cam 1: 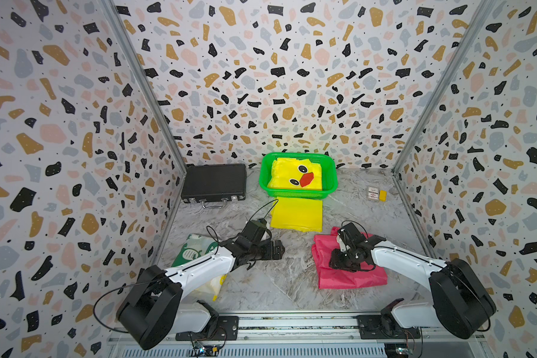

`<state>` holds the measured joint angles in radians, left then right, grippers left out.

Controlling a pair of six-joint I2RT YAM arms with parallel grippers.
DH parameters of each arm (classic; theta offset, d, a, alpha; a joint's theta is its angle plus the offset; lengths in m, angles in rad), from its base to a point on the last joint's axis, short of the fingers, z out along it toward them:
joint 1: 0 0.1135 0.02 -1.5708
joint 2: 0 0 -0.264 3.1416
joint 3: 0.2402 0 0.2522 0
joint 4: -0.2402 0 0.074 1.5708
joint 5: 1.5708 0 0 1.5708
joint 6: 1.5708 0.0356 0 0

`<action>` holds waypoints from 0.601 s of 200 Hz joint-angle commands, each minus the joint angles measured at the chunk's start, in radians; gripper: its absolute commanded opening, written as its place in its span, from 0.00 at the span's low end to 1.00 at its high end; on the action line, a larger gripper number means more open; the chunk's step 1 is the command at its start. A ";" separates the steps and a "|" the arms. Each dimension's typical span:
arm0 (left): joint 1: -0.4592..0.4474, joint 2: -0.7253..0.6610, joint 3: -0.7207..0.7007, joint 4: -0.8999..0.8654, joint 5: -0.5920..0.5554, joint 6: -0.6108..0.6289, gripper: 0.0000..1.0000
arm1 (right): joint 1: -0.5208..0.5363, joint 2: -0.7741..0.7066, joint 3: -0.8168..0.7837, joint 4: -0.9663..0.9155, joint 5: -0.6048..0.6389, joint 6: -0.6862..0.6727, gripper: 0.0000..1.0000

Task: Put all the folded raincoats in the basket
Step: Move the raincoat to the center of the board.

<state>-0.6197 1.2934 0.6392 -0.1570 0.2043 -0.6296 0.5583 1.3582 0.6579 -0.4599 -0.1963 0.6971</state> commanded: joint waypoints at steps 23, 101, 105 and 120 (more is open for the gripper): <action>-0.006 -0.030 -0.026 0.050 0.035 -0.010 1.00 | 0.070 0.016 0.016 0.023 -0.006 0.070 0.50; -0.006 0.035 -0.041 0.151 0.101 -0.039 1.00 | 0.135 0.038 0.128 0.007 0.010 0.063 0.49; -0.006 0.039 -0.040 0.155 0.104 -0.039 1.00 | 0.135 0.027 0.139 -0.017 0.032 0.056 0.49; -0.006 0.048 -0.036 0.161 0.113 -0.041 1.00 | 0.131 -0.033 0.179 -0.126 0.146 0.006 0.49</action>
<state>-0.6205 1.3273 0.6128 -0.0540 0.2901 -0.6590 0.6895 1.3991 0.7616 -0.4500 -0.1810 0.7582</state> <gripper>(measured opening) 0.996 0.490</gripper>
